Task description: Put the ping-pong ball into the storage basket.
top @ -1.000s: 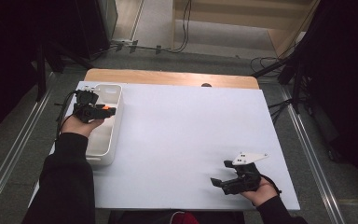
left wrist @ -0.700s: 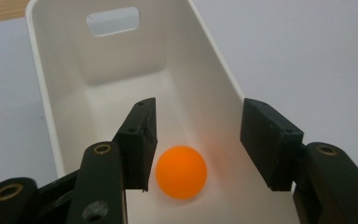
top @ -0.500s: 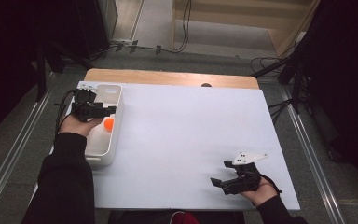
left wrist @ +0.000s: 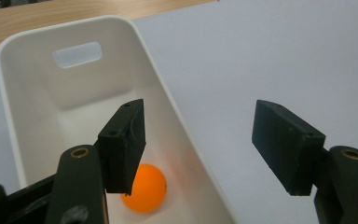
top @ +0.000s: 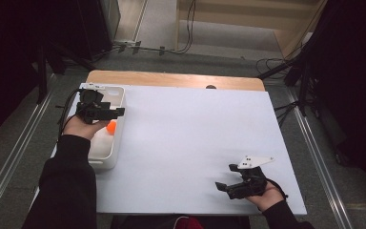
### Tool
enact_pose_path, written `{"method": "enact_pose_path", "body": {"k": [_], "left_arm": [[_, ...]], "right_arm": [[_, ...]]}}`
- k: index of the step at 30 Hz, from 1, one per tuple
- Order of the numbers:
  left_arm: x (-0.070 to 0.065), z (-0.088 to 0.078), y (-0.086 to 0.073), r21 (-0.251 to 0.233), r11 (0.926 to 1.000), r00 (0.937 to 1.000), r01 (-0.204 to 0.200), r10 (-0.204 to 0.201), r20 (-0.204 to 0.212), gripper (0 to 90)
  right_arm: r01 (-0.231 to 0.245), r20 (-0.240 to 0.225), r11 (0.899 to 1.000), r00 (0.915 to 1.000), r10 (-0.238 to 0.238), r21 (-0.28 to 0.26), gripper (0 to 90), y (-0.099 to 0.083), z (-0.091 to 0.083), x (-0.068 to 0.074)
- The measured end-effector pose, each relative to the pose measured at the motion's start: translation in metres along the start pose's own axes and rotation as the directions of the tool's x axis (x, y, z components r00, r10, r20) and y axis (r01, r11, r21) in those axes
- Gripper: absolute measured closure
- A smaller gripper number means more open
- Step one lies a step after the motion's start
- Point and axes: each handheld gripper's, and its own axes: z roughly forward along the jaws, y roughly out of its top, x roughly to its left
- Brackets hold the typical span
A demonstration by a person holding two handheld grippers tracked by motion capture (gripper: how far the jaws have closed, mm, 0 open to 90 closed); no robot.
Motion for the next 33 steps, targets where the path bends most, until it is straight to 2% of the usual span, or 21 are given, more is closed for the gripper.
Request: {"method": "enact_pose_path", "body": {"k": [2,7,12,19,26,28,29,33], "left_arm": [[-0.001,0.0,0.0,0.004,1.0,1.0,-0.004,0.004,0.004,33.6],[-0.008,0.001,0.002,0.002,0.9999,0.9988,-0.016,0.016,0.047,33.5],[-0.013,0.002,0.003,0.006,0.9996,0.9978,-0.028,0.027,0.06,33.4],[-0.021,0.005,0.004,0.011,0.9993,0.9939,-0.037,0.035,0.104,30.6],[-0.029,0.007,0.004,0.01,0.9989,0.9913,-0.045,0.044,0.124,30.5],[-0.031,0.009,0.004,0.014,0.9986,0.9895,-0.052,0.049,0.136,28.5],[-0.034,0.01,0.005,0.019,0.9981,0.9863,-0.058,0.054,0.156,27.1],[-0.038,0.012,0.005,0.021,0.9975,0.9816,-0.068,0.063,0.181,27.1]], "right_arm": [[0.001,-0.001,1.0,1.0,-0.001,0.001,9.8,0.0,0.0,0.0],[0.003,-0.003,1.0,1.0,-0.003,0.002,9.7,0.0,0.0,0.0],[0.0,-0.003,1.0,1.0,0.0,0.0,9.8,0.0,0.0,0.0],[0.002,-0.002,1.0,1.0,-0.002,0.0,9.8,0.0,0.0,0.0],[-0.002,-0.005,1.0,1.0,0.002,0.0,9.8,0.0,0.0,-0.001],[-0.002,-0.005,1.0,1.0,0.002,0.0,9.8,0.0,0.0,0.0],[-0.003,-0.005,1.0,1.0,0.003,0.0,9.7,0.0,0.0,0.0],[-0.004,-0.004,1.0,1.0,0.004,0.0,9.7,0.0,0.0,0.0]]}}
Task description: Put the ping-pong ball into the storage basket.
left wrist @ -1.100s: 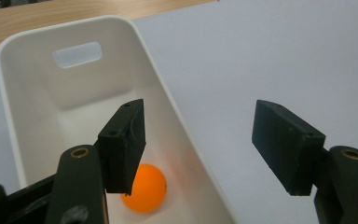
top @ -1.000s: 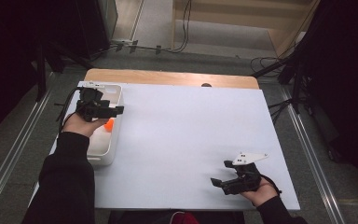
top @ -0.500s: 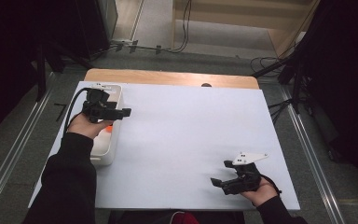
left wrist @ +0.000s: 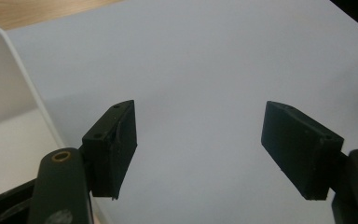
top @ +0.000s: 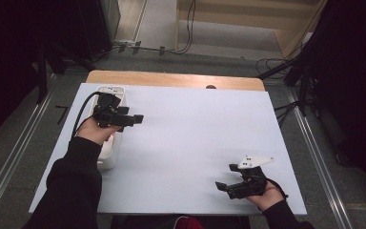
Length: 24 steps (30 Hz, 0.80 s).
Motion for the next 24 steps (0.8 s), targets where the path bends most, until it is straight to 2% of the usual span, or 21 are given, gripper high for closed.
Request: {"method": "enact_pose_path", "body": {"k": [5,12,17,24], "left_arm": [[-0.005,0.003,0.0,-0.002,1.0,0.9999,-0.005,0.005,0.015,27.1],[-0.017,0.011,0.0,0.001,0.9997,0.9979,-0.025,0.025,0.059,27.1],[-0.024,0.015,-0.002,0.003,0.9988,0.9975,-0.05,0.049,0.05,27.1],[-0.03,0.018,-0.004,-0.003,0.9984,0.9966,-0.056,0.056,0.06,27.1]], "right_arm": [[0.006,0.0,1.0,1.0,-0.006,0.002,9.7,0.0,0.0,0.0],[0.006,0.0,1.0,1.0,-0.006,0.002,9.8,0.0,0.0,0.0],[0.007,-0.001,1.0,1.0,-0.007,0.001,9.8,0.0,-0.001,0.0],[0.007,-0.001,1.0,1.0,-0.007,0.002,9.7,0.0,-0.001,0.0]]}}
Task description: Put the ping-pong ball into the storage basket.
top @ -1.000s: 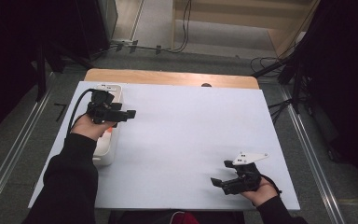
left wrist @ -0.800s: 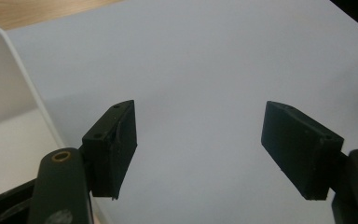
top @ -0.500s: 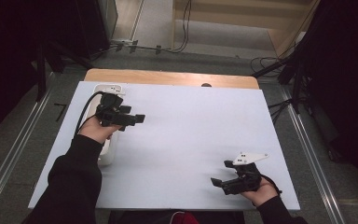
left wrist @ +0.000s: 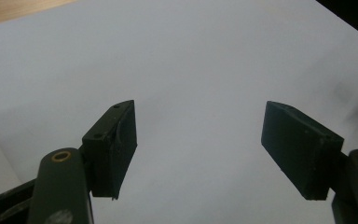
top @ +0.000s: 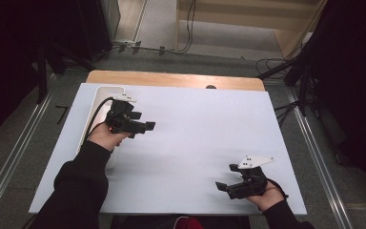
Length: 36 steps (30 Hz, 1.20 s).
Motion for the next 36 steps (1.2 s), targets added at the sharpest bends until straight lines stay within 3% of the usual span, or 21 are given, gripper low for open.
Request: {"method": "enact_pose_path", "body": {"k": [5,15,36], "left_arm": [[-0.005,0.0,-0.002,0.002,0.9997,0.9995,-0.025,0.025,-0.018,27.0],[-0.012,-0.001,-0.011,-0.005,0.9997,0.9997,-0.023,0.023,0.007,27.0],[-0.027,0.002,-0.03,-0.017,0.9978,0.9969,-0.065,0.065,0.045,27.0]], "right_arm": [[-0.003,0.004,1.0,1.0,0.003,-0.003,9.8,0.0,0.0,0.0],[-0.005,0.001,1.0,1.0,0.005,-0.001,9.8,0.0,-0.001,0.0],[0.003,0.0,1.0,1.0,-0.003,-0.001,9.8,0.0,0.0,0.0]]}}
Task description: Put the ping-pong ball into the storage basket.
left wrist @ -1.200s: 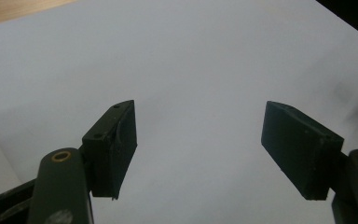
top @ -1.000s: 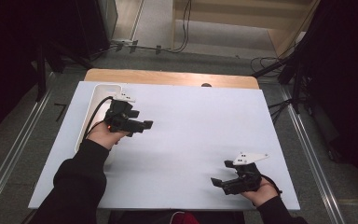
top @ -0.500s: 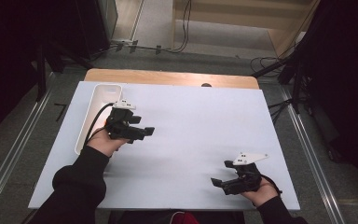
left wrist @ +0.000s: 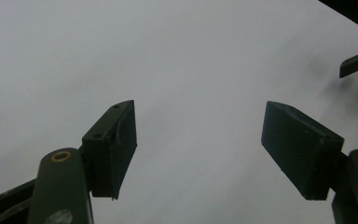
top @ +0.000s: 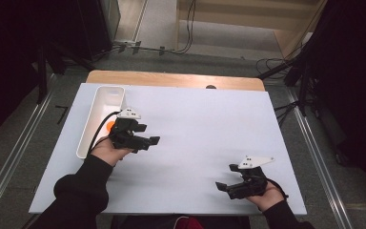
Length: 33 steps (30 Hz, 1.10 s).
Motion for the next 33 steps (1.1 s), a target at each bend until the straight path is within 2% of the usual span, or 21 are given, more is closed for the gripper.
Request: {"method": "enact_pose_path", "body": {"k": [5,22,31,33], "left_arm": [[-0.004,0.001,-0.004,-0.003,0.9999,0.9999,-0.015,0.015,0.002,24.9],[-0.009,0.001,-0.021,-0.027,0.9992,0.999,-0.03,0.031,0.034,24.9],[-0.015,-0.001,-0.033,-0.025,0.9966,0.9951,-0.079,0.08,0.058,24.8],[-0.016,-0.001,-0.035,-0.007,0.9957,0.994,-0.093,0.093,0.057,24.9]], "right_arm": [[-0.002,-0.002,1.0,1.0,0.002,0.001,9.8,0.0,0.0,0.0],[0.0,0.0,1.0,1.0,0.0,0.001,9.8,0.0,0.0,0.0],[-0.002,-0.001,1.0,1.0,0.002,0.002,9.8,0.0,0.0,0.0],[0.0,-0.001,1.0,1.0,0.0,0.003,9.8,0.0,0.0,0.0]]}}
